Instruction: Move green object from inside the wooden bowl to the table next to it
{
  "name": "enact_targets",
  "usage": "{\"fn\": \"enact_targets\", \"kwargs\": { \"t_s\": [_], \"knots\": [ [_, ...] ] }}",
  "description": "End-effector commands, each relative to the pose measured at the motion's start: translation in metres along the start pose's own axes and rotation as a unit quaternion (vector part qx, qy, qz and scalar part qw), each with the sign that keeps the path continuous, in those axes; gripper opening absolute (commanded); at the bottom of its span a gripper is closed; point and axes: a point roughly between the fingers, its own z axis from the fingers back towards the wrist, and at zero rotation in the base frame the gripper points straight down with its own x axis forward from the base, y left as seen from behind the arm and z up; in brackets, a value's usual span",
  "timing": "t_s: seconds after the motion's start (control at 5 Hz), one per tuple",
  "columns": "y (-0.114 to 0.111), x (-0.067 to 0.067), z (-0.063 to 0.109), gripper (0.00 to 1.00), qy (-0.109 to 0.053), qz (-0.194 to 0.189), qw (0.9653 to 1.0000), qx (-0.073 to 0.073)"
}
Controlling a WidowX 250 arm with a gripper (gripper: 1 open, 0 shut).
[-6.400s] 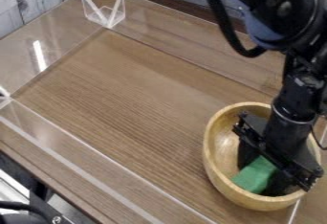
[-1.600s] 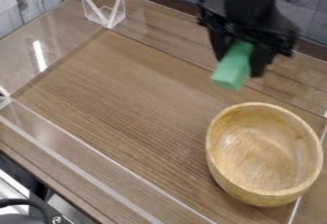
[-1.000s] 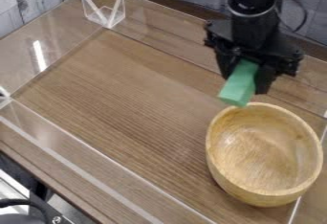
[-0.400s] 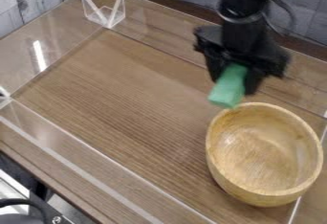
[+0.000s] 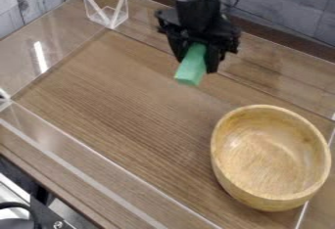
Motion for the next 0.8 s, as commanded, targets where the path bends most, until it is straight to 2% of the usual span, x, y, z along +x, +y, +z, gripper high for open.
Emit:
{"fn": "enact_targets", "kwargs": {
  "t_s": [0.0, 0.4, 0.6],
  "knots": [
    [0.011, 0.029, -0.005, 0.0, -0.036, 0.004, 0.9993, 0.007],
    [0.019, 0.051, -0.035, 0.0, -0.038, -0.014, 0.9991, 0.011],
    [0.023, 0.064, -0.043, 0.0, -0.039, -0.02, 0.999, 0.011]
  ]
}}
